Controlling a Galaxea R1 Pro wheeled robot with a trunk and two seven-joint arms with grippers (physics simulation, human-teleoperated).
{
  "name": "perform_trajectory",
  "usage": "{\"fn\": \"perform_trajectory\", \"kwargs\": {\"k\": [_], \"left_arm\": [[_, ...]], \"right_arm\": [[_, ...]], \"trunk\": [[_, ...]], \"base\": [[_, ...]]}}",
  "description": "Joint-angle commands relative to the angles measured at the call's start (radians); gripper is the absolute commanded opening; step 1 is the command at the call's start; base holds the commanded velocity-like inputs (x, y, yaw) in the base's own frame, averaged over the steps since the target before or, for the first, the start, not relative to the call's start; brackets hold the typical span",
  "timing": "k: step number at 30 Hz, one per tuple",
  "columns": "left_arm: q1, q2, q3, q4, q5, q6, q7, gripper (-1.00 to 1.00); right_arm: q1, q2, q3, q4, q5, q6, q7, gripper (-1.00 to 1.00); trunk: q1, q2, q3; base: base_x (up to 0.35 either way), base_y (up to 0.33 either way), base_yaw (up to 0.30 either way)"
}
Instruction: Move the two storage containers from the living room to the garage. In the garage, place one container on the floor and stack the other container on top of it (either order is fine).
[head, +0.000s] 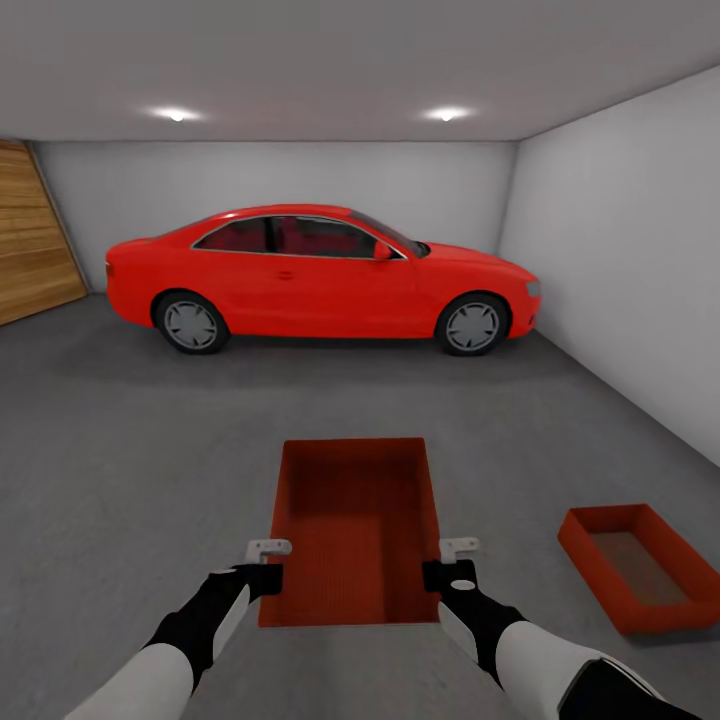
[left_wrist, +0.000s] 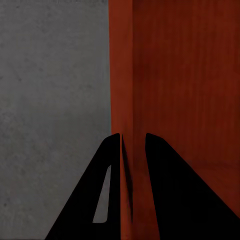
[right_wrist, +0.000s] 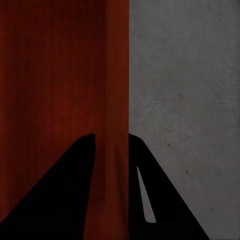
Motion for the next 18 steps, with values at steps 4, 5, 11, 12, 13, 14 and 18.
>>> {"fn": "perform_trajectory", "kwargs": {"k": [4,5,11,12,13,14,18], "left_arm": [[0.000,0.001,0.009,0.000,0.004,0.006,0.003,-1.00],[0.000,0.001,0.009,0.000,0.004,0.006,0.003,-1.00],[0.000,0.001,0.009,0.000,0.004,0.005,0.003,-1.00],[0.000,0.001,0.008,0.000,0.004,0.006,0.003,-1.00],[0.000,0.001,0.009,0.000,0.004,0.005,0.003,-1.00],[0.000,0.001,0.009,0.000,0.004,0.005,0.003,-1.00],[0.000,0.001,0.009,0.000,0.004,0.005,0.002,-1.00]], "right_arm": [[-0.001,-0.011,-0.044,-0.001,0.008,-0.032,-0.032,-1.00],[-0.001,-0.011,-0.044,-0.001,0.008,-0.031,-0.032,-1.00],[-0.001,-0.010,-0.044,-0.001,0.008,-0.032,-0.032,-1.00],[-0.001,-0.010,-0.044,-0.001,0.008,-0.032,-0.032,-1.00],[-0.001,-0.011,-0.044,-0.001,0.008,-0.032,-0.032,-1.00],[-0.001,-0.012,-0.044,-0.001,0.008,-0.032,-0.032,-1.00],[-0.001,-0.012,-0.044,0.000,0.007,-0.032,-0.033,-1.00]], "trunk": [[0.001,-0.001,-0.001],[0.001,-0.001,-0.001],[0.001,-0.001,-0.001],[0.001,-0.001,-0.001],[0.001,-0.001,-0.001],[0.001,-0.001,-0.001],[0.001,-0.001,-0.001]], "base": [[0.321,0.000,0.000],[0.321,0.000,0.000],[0.321,0.000,0.000],[0.321,0.000,0.000],[0.321,0.000,0.000],[0.321,0.000,0.000],[0.321,0.000,-0.048]]}}
